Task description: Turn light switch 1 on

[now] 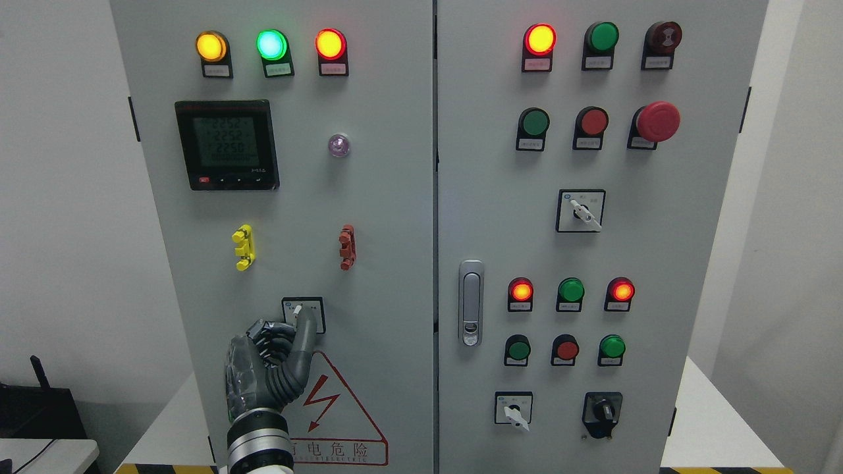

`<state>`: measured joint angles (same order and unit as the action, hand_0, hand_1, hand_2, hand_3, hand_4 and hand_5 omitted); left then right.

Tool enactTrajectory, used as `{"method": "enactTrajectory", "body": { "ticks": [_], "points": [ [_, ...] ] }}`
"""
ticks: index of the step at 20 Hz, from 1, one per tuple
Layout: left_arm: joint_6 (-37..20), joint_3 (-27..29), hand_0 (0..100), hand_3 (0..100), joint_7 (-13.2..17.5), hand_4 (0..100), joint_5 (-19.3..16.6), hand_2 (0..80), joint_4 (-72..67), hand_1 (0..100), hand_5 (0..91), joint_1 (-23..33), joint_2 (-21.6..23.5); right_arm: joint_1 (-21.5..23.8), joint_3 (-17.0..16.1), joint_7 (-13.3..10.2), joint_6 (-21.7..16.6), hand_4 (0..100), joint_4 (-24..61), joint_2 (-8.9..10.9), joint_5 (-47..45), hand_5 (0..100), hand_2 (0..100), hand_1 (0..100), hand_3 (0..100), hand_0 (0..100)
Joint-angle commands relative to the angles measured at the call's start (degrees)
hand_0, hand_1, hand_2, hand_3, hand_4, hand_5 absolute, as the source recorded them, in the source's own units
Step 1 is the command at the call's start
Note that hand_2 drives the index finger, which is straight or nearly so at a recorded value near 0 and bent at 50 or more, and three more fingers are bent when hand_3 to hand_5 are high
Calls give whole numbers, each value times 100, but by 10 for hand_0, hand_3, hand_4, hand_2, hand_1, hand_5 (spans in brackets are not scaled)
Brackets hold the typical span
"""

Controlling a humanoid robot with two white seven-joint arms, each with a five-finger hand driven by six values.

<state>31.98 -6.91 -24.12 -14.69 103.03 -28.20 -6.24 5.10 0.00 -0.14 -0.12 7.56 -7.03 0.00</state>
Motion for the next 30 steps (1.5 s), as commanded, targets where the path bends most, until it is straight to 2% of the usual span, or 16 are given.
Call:
{"method": "enactTrajectory", "body": {
  "ticks": [1,14,22,24,30],
  "points": [
    [-8,-12,404,867,4,866,1,612,-2,341,817,-1,0,0,114,5,4,0,0,0,-149,0,0,389,0,120],
    [-17,-4,472,891,12,876,19,638,-2,271,823,-1,0,0,114,5,4,0,0,0,-149,0,0,389,0,120],
    [-43,-12,493,909,12,883,115,644,-2,209,827,-1,0,0,114,5,4,0,0,0,-149,0,0,389,0,120],
    [-52,-12,527,914,12,885,133,645,-2,162,827,-1,0,0,114,5,4,0,0,0,-149,0,0,389,0,120],
    [-52,-4,480,928,12,887,133,647,7,150,825,-1,0,0,114,5,4,0,0,0,-149,0,0,389,0,120]
  ]
}}
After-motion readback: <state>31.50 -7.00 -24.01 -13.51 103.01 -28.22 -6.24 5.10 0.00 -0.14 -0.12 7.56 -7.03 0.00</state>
